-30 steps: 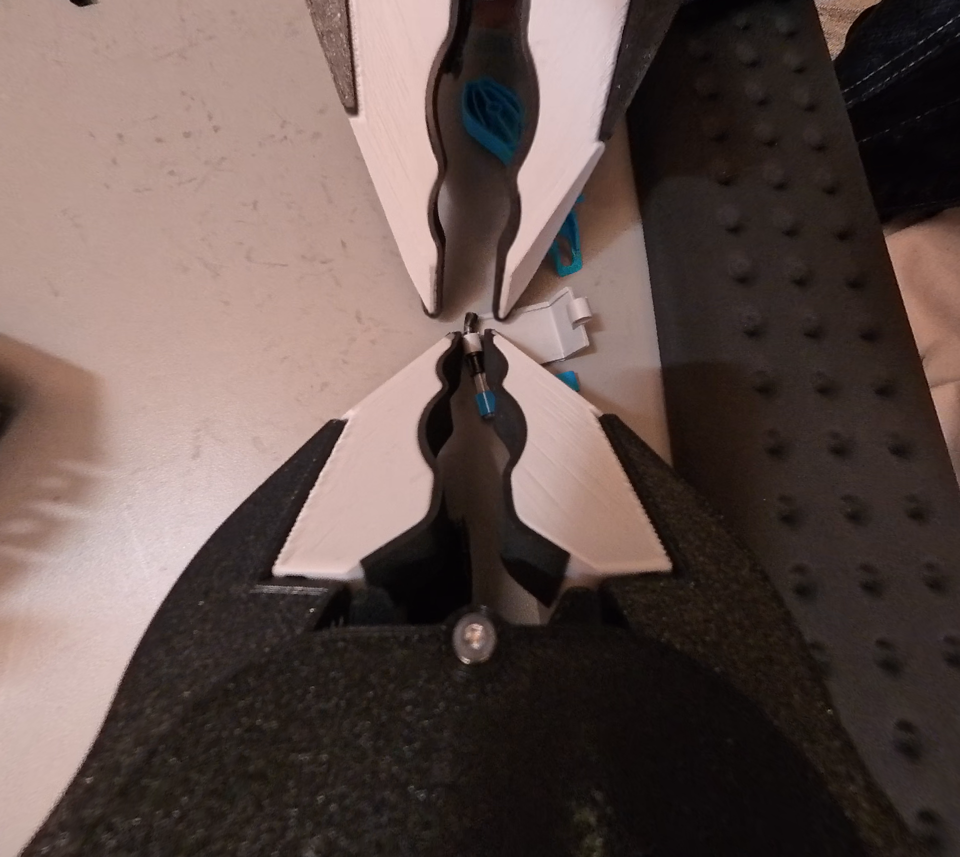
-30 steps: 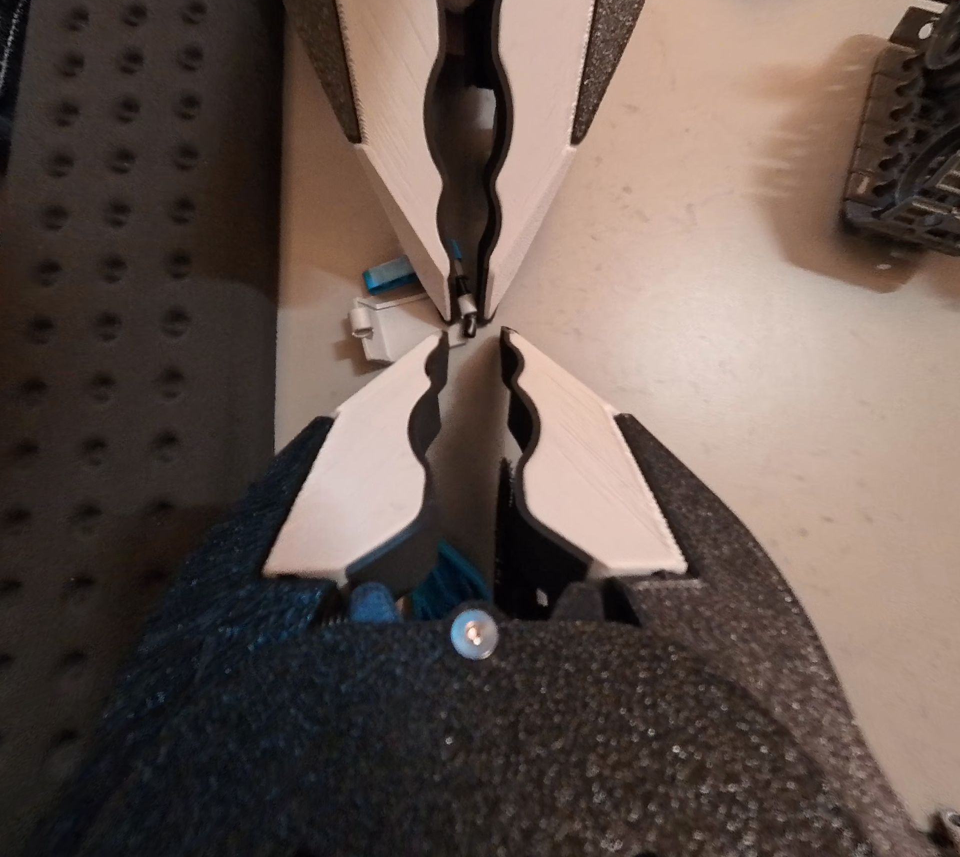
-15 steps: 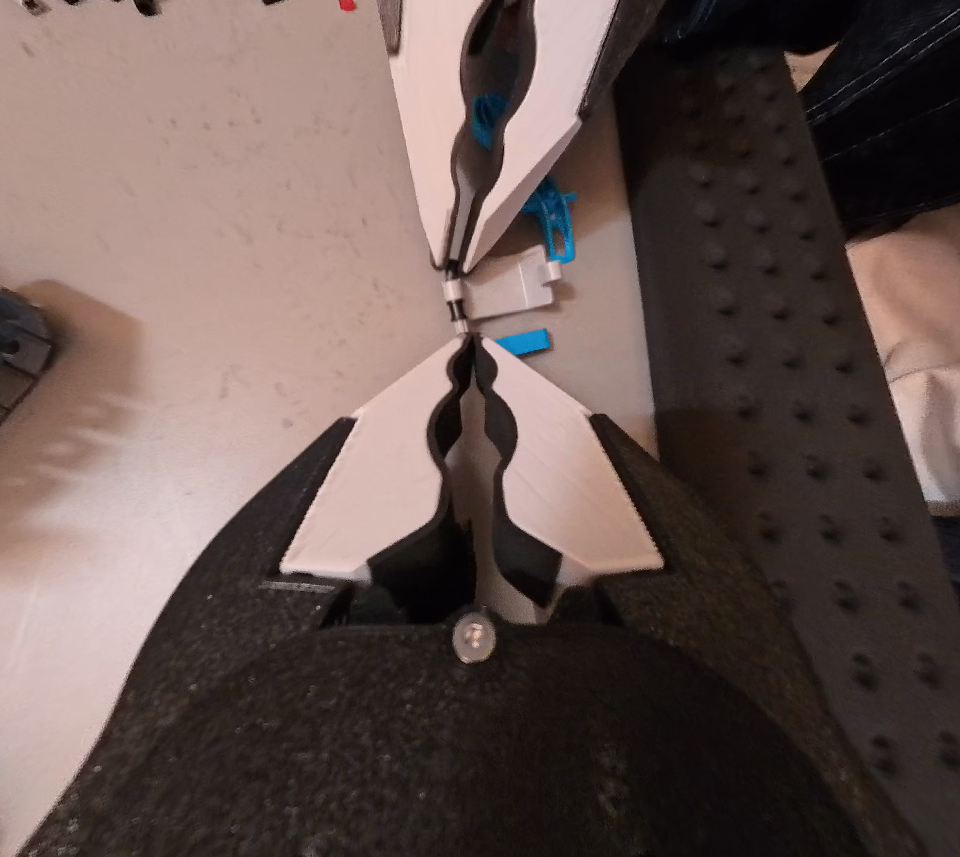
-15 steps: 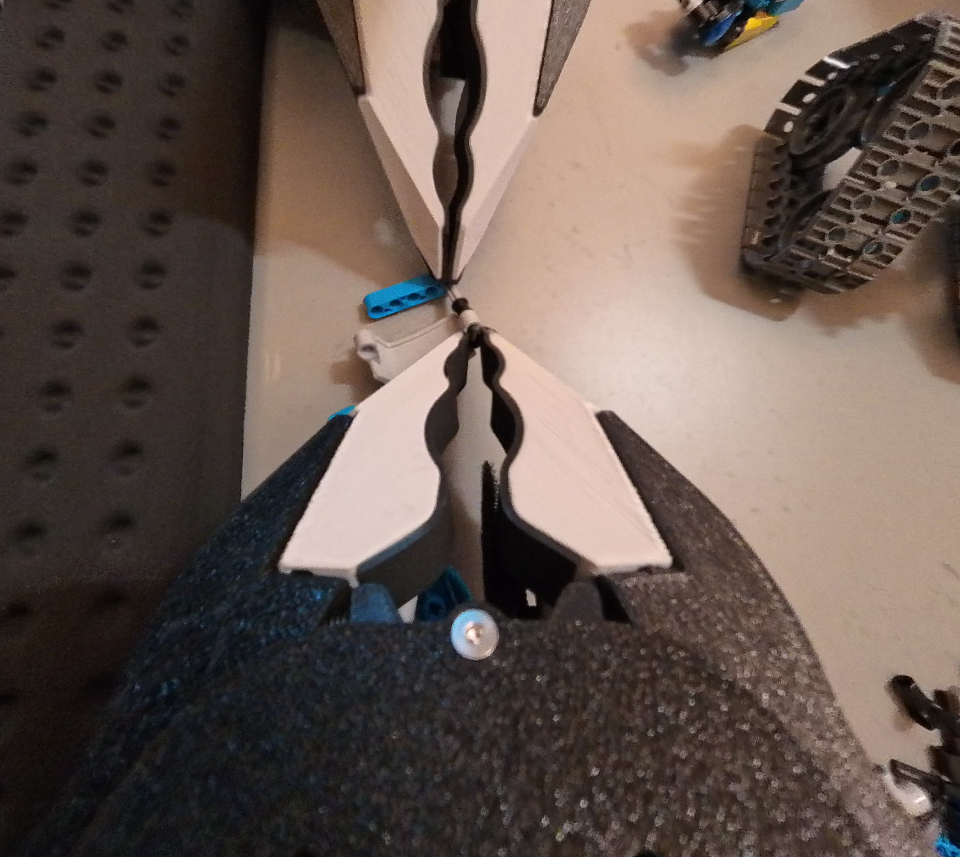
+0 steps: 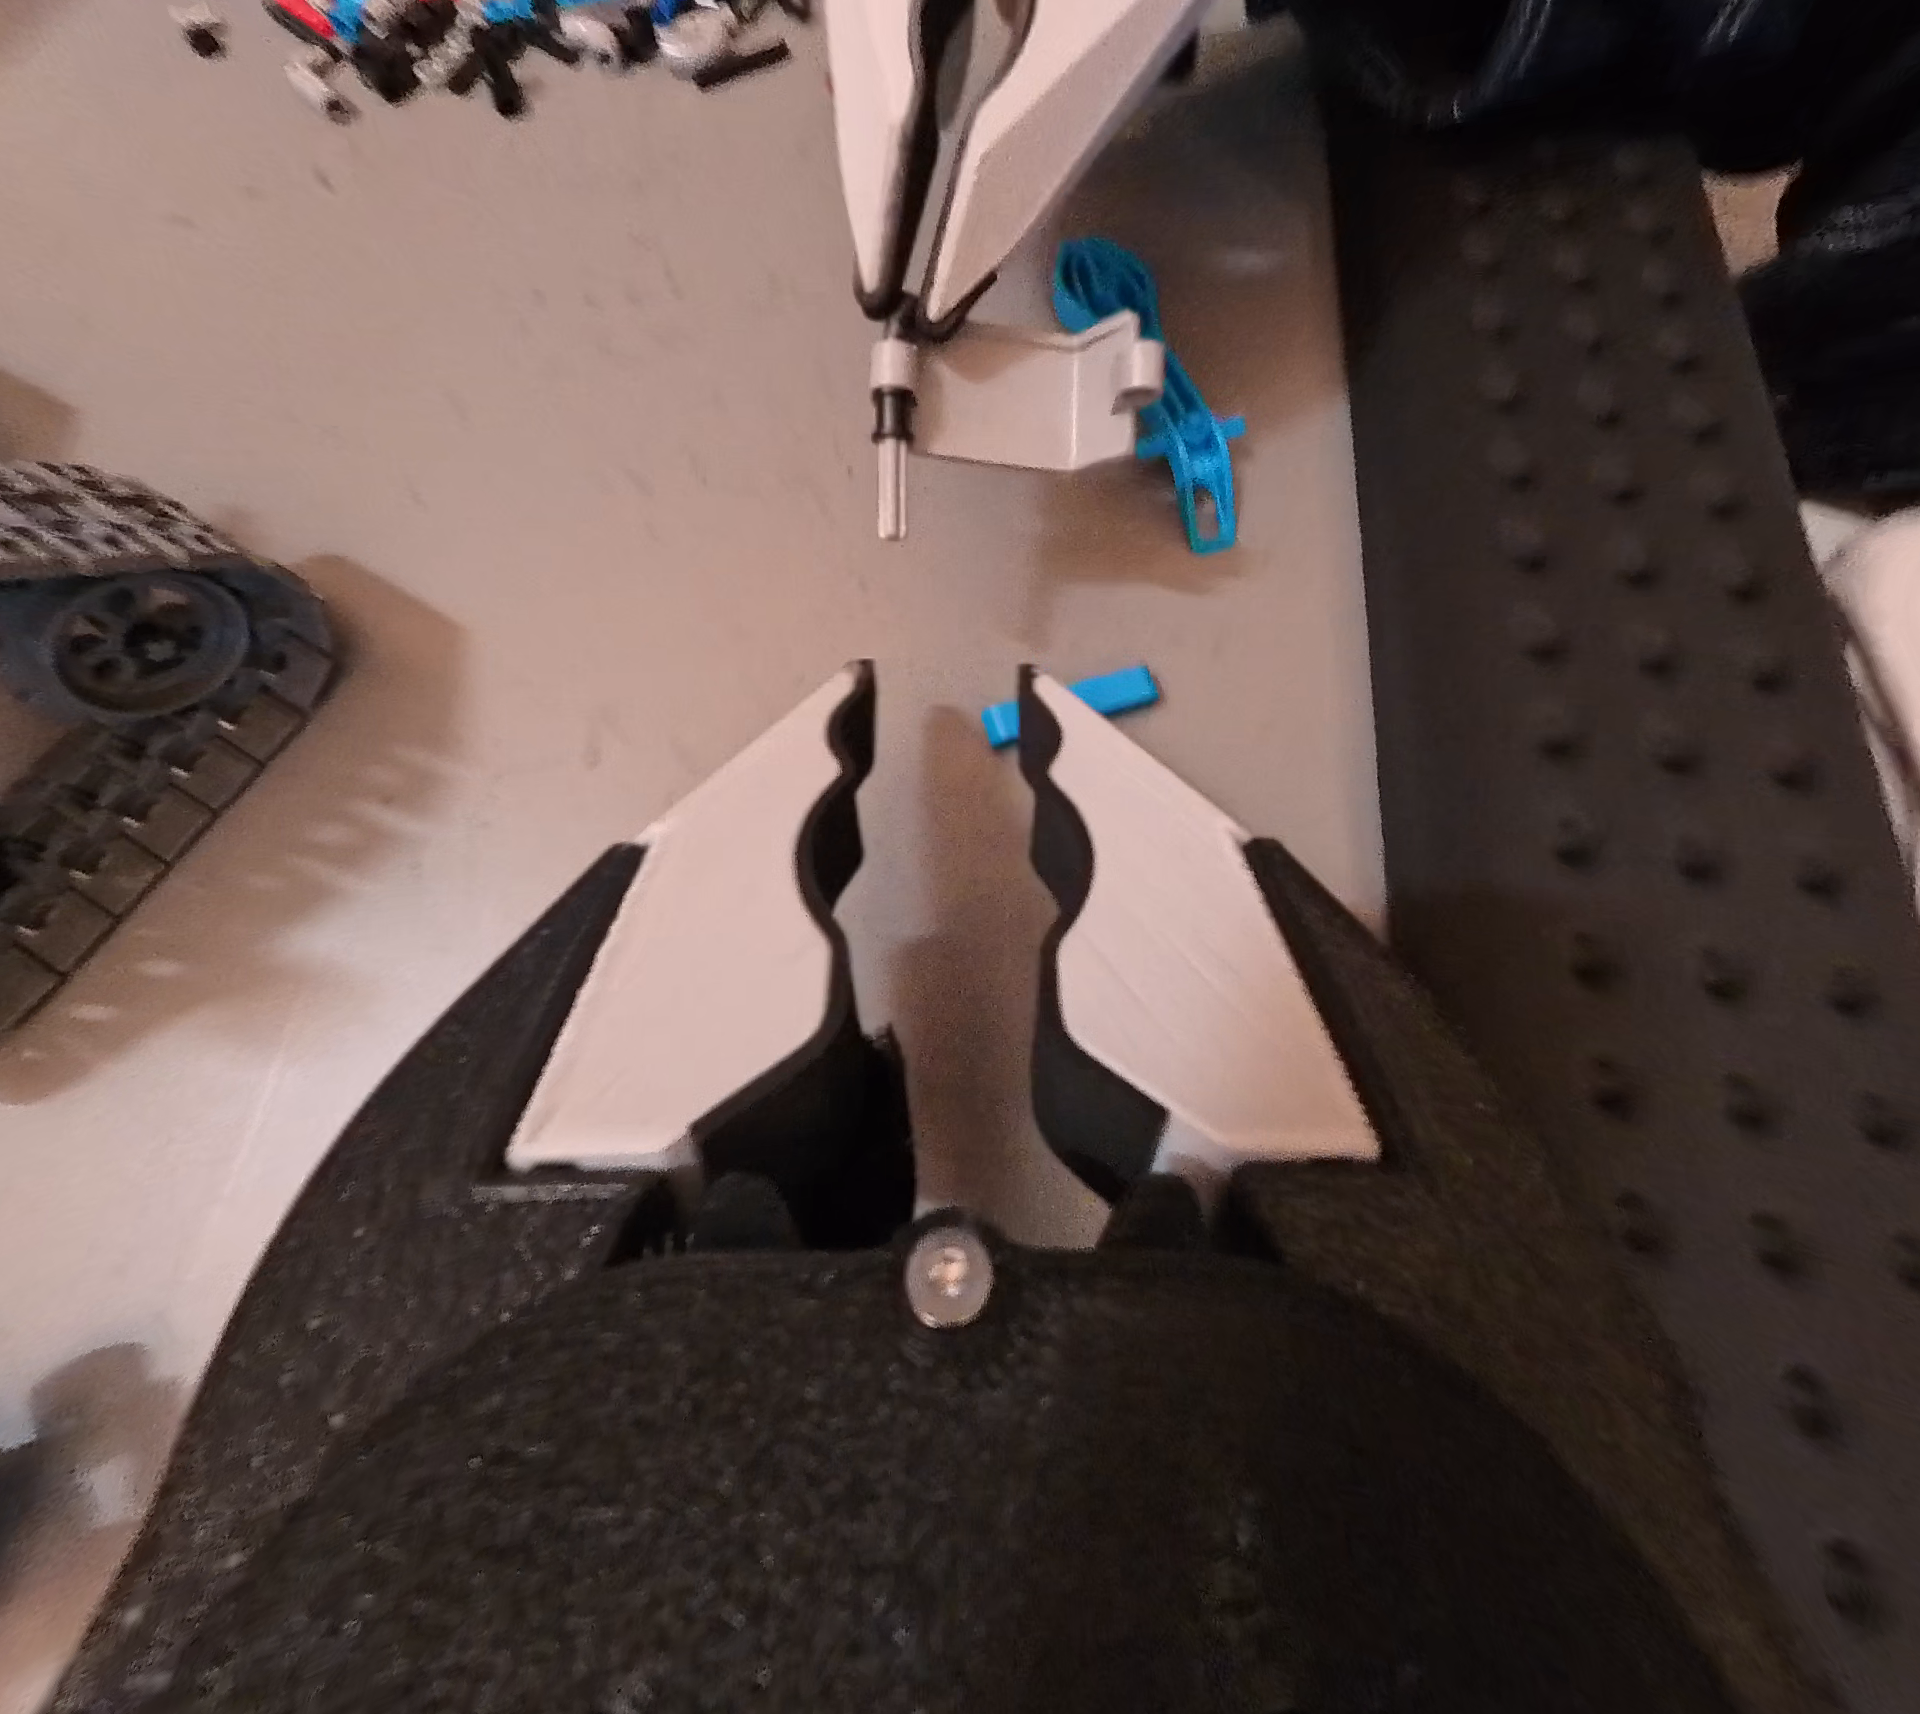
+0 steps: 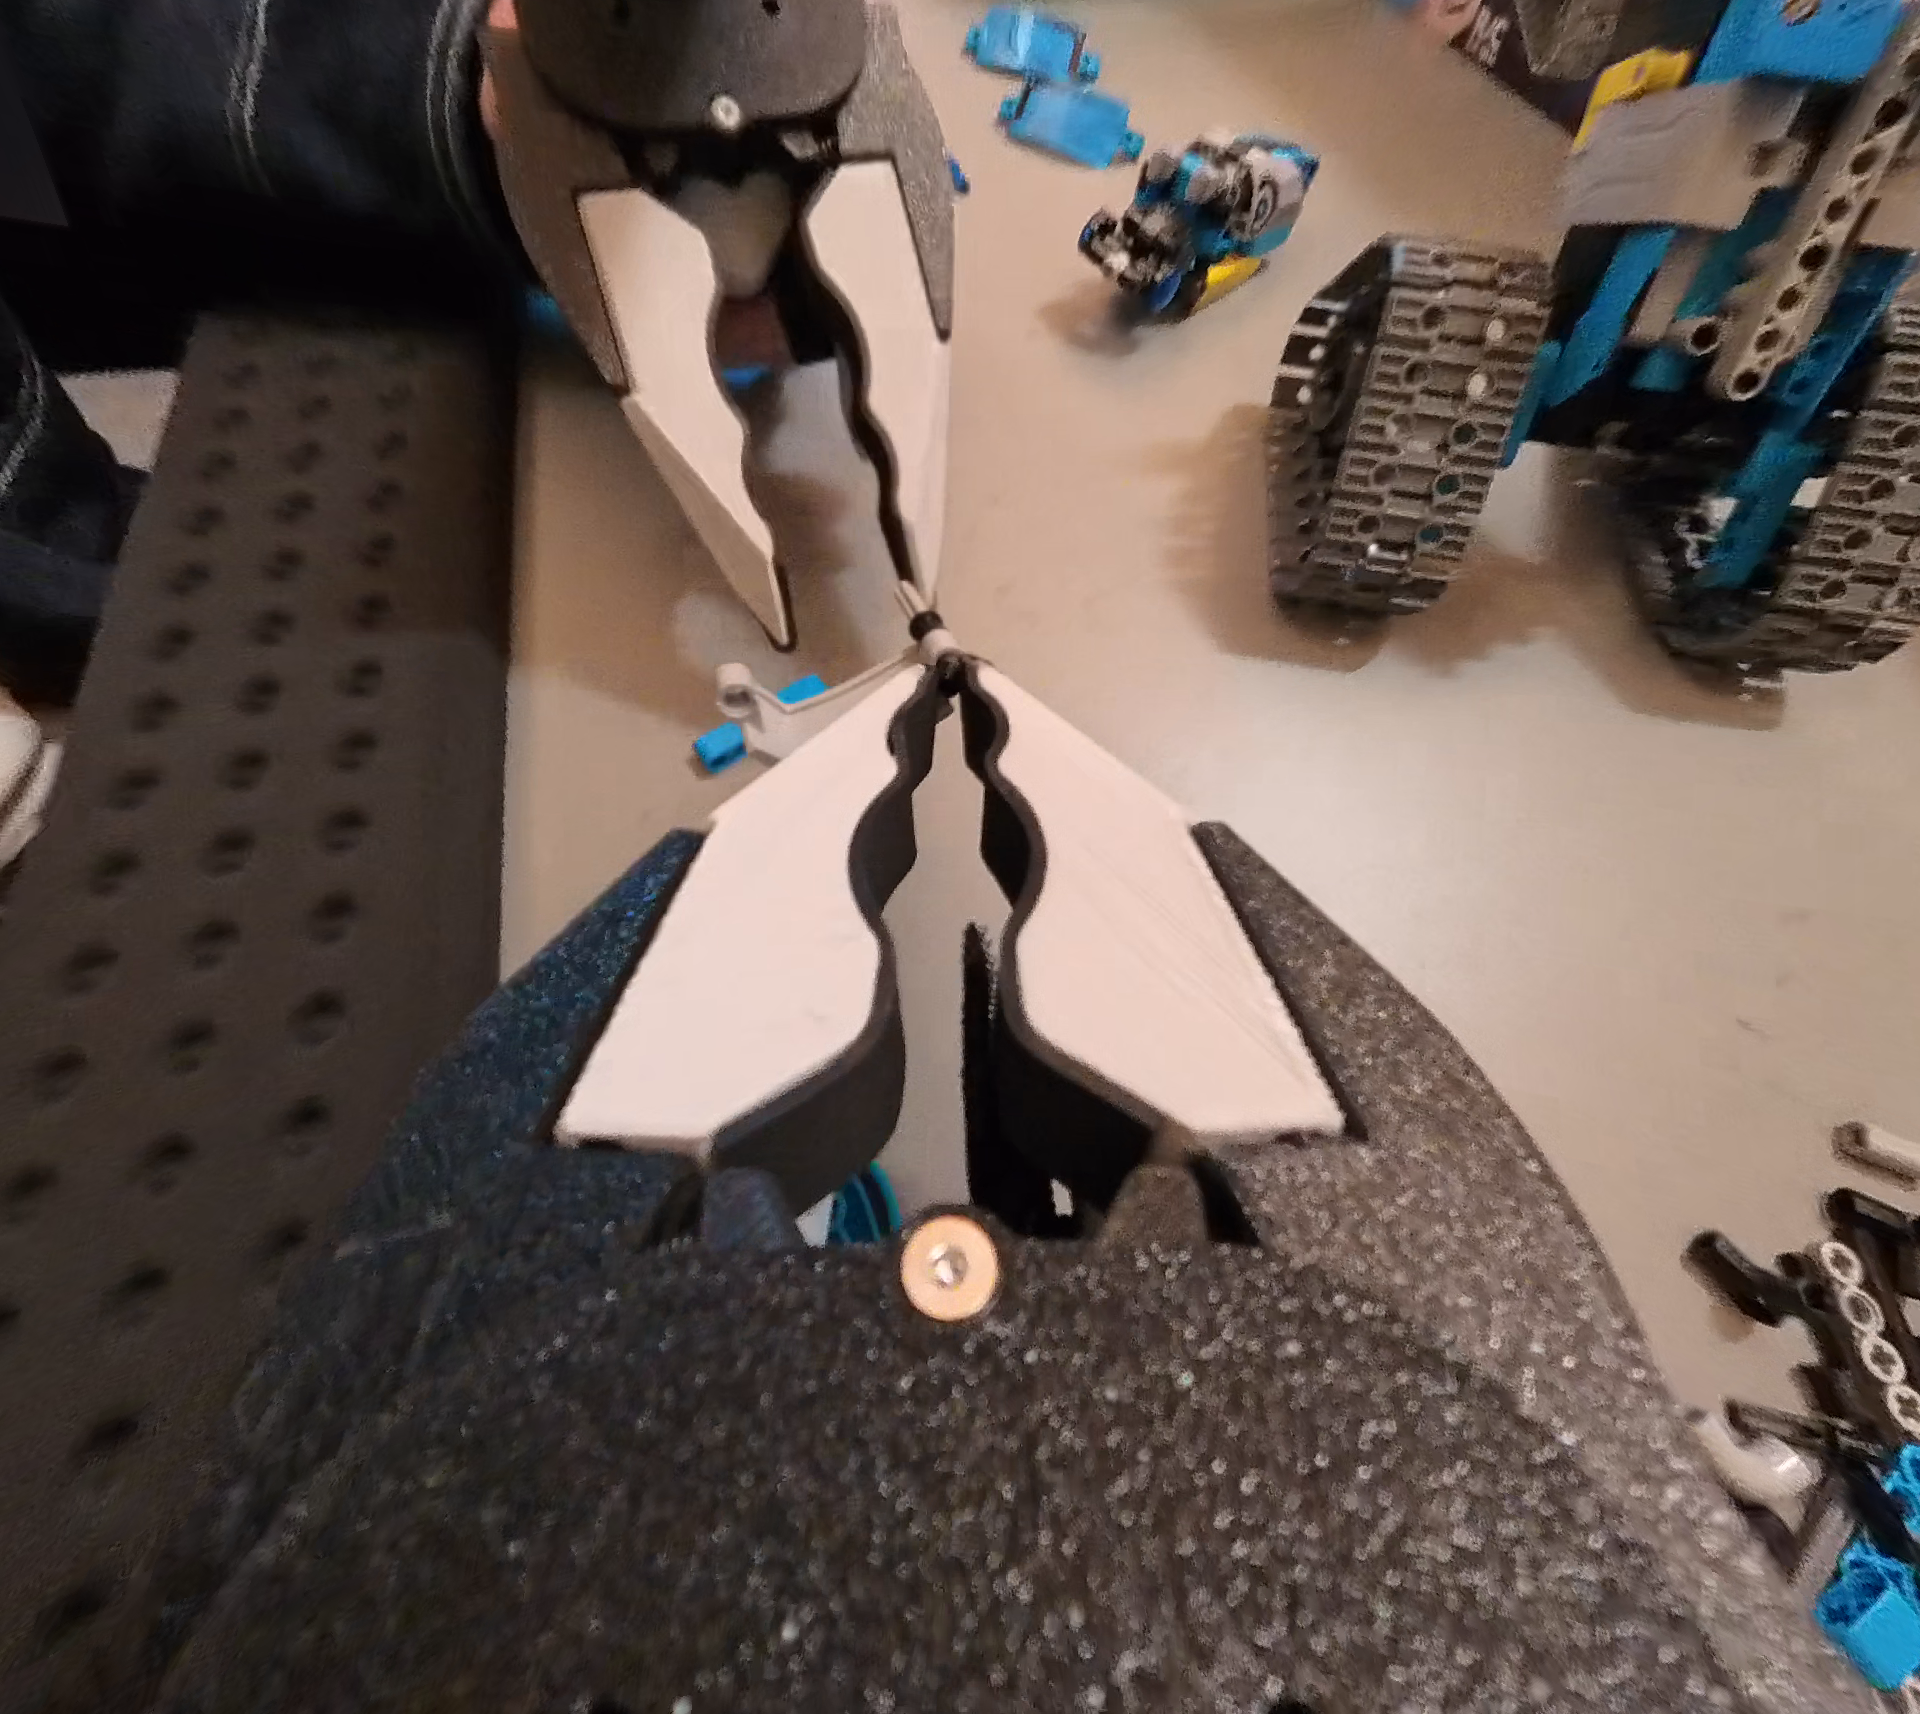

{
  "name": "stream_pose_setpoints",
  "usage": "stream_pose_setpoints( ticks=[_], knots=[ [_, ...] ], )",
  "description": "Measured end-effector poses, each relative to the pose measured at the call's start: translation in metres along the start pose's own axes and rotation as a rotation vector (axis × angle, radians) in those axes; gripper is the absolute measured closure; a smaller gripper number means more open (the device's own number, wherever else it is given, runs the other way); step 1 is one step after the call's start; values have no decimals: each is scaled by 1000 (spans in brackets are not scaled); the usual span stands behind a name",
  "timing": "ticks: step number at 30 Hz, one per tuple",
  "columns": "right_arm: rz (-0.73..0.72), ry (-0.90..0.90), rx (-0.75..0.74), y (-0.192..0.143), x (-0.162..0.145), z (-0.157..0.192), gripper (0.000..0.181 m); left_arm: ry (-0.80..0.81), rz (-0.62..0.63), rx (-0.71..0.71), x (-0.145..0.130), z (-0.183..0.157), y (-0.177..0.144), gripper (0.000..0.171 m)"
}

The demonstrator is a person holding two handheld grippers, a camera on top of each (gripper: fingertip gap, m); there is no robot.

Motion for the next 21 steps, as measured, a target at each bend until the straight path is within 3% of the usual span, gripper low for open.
stream_pose_setpoints(
  ticks=[4, 7, 9, 13, 17, 21],
  knots=[
    [-48, -38, 0, -2, 7, 6, 179, -53, -152, -49, 20, -3, -9, 138],
    [-45, -71, -5, 1, 9, 11, 179, -70, -208, -91, 25, -6, -14, 152],
    [-43, -83, 4, 1, 8, 13, 179, -65, -213, -74, 24, -4, -15, 167],
    [-84, -41, 47, 1, 10, 14, 178, -28, -209, -44, 23, -4, -17, 169],
    [-124, 56, 163, 2, 14, 15, 159, -8, -232, -23, 26, -5, -21, 169],
    [-115, 40, 132, 3, 13, 14, 174, 9, -231, -31, 27, -8, -20, 168]
  ],
)
Point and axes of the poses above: each gripper's, where its closed fingertips meet, y out along the fingers, x out of its top, z = x × y across the jaws, the point moved 6 cm from there along -y, back along the fingers, and after that the axes turned 10 degrees about z, right-handed, at the moved point
